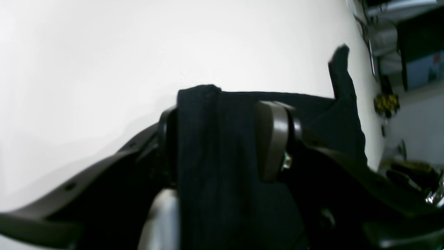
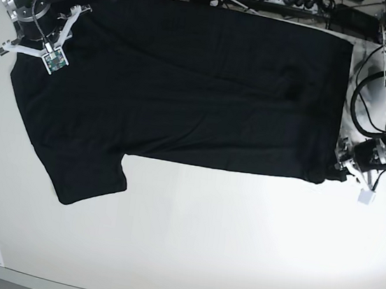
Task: Fold the T-shirt properly
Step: 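Move both grippers to the hem corners of the shirt and grasp, then fold the hem up over the collar with both grippers, then release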
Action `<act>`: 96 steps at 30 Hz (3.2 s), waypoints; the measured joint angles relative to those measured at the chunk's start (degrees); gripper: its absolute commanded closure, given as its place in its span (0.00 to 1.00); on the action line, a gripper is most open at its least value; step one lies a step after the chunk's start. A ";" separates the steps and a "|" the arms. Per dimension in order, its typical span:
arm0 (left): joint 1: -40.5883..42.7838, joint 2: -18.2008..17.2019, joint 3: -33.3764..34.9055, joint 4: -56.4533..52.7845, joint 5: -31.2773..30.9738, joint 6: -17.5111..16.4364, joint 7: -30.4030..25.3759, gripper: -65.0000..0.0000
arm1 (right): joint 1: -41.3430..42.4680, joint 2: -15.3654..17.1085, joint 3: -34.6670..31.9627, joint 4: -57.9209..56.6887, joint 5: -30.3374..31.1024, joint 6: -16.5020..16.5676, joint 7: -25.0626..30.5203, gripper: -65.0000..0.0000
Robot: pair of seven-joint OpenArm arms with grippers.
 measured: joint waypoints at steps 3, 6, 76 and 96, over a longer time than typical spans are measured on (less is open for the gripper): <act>-0.94 0.46 1.62 0.17 2.21 0.02 2.45 0.89 | 2.43 -0.04 -0.04 -0.09 0.00 -0.04 1.64 0.57; -1.27 0.46 1.70 0.17 3.04 1.40 2.84 1.00 | 6.27 -0.04 0.00 -2.91 0.24 0.07 5.60 0.46; 16.02 -15.37 2.58 49.92 -9.25 -7.43 20.76 1.00 | 20.26 10.91 10.58 -23.08 64.76 22.91 -23.34 1.00; 18.03 -22.27 2.58 50.05 -9.44 -7.45 21.03 1.00 | 17.90 15.91 11.47 -23.04 76.08 22.93 -30.56 1.00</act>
